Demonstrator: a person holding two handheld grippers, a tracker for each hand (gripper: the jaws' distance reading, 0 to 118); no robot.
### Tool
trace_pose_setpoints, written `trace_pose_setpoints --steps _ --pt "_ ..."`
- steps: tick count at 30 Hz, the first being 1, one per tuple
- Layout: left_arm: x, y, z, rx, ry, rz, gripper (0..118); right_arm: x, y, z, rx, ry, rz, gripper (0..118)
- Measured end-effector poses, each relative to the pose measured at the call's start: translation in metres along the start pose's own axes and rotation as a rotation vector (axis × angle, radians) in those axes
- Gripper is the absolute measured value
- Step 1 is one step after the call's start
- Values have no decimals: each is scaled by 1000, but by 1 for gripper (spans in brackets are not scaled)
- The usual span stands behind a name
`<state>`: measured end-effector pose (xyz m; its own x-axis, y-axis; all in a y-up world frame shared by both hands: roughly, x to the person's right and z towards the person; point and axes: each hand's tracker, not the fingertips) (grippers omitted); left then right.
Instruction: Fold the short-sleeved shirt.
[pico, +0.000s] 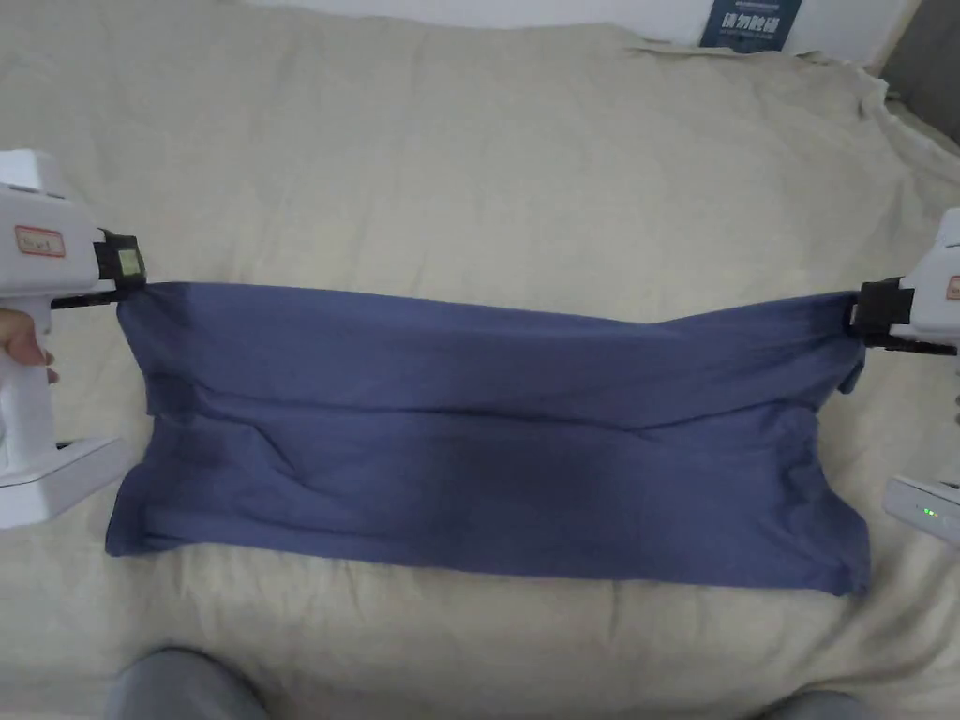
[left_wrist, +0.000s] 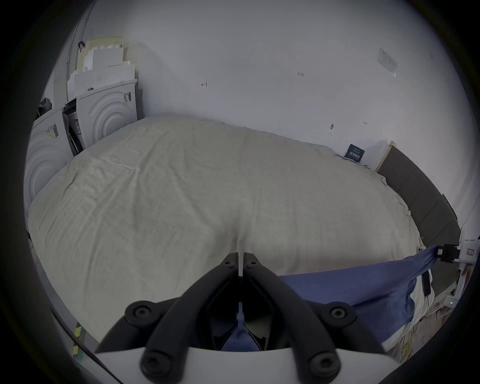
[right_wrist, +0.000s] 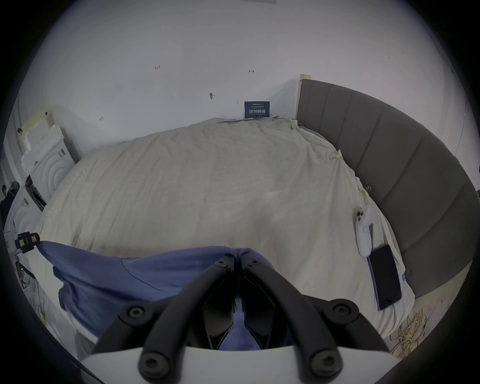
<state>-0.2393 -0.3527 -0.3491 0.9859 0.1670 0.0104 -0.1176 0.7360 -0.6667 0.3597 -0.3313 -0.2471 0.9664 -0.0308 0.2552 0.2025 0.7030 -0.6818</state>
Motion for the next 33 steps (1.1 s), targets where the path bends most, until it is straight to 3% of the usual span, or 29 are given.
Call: trace_pose_setpoints --steps 12,23,24,25,27,28,29,30,31,33 --pt "-11 -108 2 -160 95 -2 0 21 -122 -3 -152 -27 -70 2" --pt "-8 -143 -15 -243 191 -45 4 18 -156 -30 -252 -67 -60 4" --pt "-7 -142 -15 -240 195 -38 12 17 -156 -30 -248 -68 -61 8" --pt "-6 -140 -14 -239 198 -31 22 17 -155 -28 -247 -66 -60 20" --pt "-7 -133 -8 -235 201 -21 54 17 -151 -22 -248 -53 -47 70" --pt "-8 -127 -3 -228 192 -7 62 19 -147 -16 -241 -50 -30 78" --pt "-8 -121 2 -201 169 7 62 20 -144 -10 -230 -53 -7 78" --pt "-9 -114 8 -173 157 7 82 21 -138 -2 -207 -71 27 96" --pt "-7 -106 12 -143 164 2 99 21 -131 7 -179 -85 50 103" --pt "-1 -87 26 -73 148 -6 115 24 -113 27 -104 -90 103 103"
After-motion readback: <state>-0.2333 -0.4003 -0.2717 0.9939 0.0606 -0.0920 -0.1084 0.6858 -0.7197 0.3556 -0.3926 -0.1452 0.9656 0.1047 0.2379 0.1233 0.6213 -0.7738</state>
